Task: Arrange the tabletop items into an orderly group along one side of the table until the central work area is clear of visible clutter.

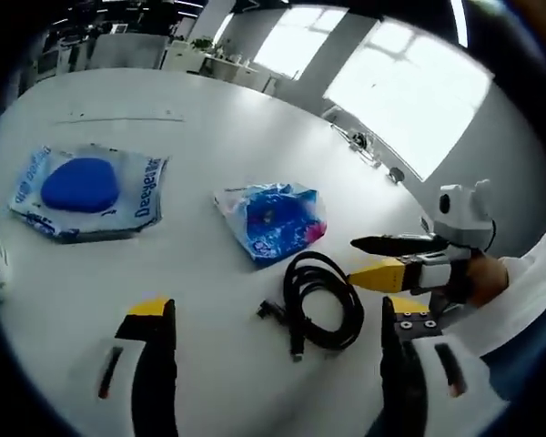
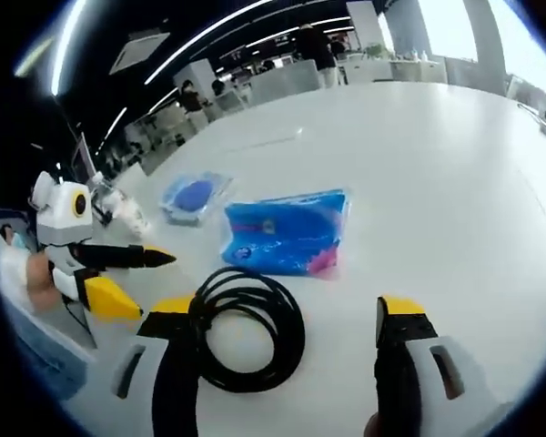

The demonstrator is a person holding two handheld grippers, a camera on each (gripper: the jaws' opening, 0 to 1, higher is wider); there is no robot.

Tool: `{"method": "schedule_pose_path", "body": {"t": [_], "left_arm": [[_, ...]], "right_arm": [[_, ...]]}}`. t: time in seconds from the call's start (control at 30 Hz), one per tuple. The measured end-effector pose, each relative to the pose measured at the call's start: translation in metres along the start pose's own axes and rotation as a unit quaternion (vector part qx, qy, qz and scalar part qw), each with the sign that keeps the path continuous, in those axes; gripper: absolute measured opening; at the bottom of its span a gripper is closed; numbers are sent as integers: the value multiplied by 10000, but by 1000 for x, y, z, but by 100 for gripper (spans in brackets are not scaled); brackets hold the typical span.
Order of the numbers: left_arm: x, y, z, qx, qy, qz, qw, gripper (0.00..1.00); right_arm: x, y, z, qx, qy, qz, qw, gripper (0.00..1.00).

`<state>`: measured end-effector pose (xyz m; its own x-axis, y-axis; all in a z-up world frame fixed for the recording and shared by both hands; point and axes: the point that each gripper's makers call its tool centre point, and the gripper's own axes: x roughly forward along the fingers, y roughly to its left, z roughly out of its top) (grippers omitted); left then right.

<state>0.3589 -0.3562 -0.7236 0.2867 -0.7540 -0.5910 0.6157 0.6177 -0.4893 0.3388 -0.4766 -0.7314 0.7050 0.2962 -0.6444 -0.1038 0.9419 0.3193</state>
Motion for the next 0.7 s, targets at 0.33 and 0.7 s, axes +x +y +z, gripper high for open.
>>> {"method": "schedule_pose_path", "body": {"t": [0.33, 0.7], "left_arm": [[-7, 4, -3, -85, 6, 42, 10000, 90], [-14, 10, -3, -50, -19, 117, 9999, 87]], "right_arm": [[-6, 2, -2, 9, -20, -35, 10000, 75], [-9, 9, 8, 17, -182, -6, 9998, 73]]}}
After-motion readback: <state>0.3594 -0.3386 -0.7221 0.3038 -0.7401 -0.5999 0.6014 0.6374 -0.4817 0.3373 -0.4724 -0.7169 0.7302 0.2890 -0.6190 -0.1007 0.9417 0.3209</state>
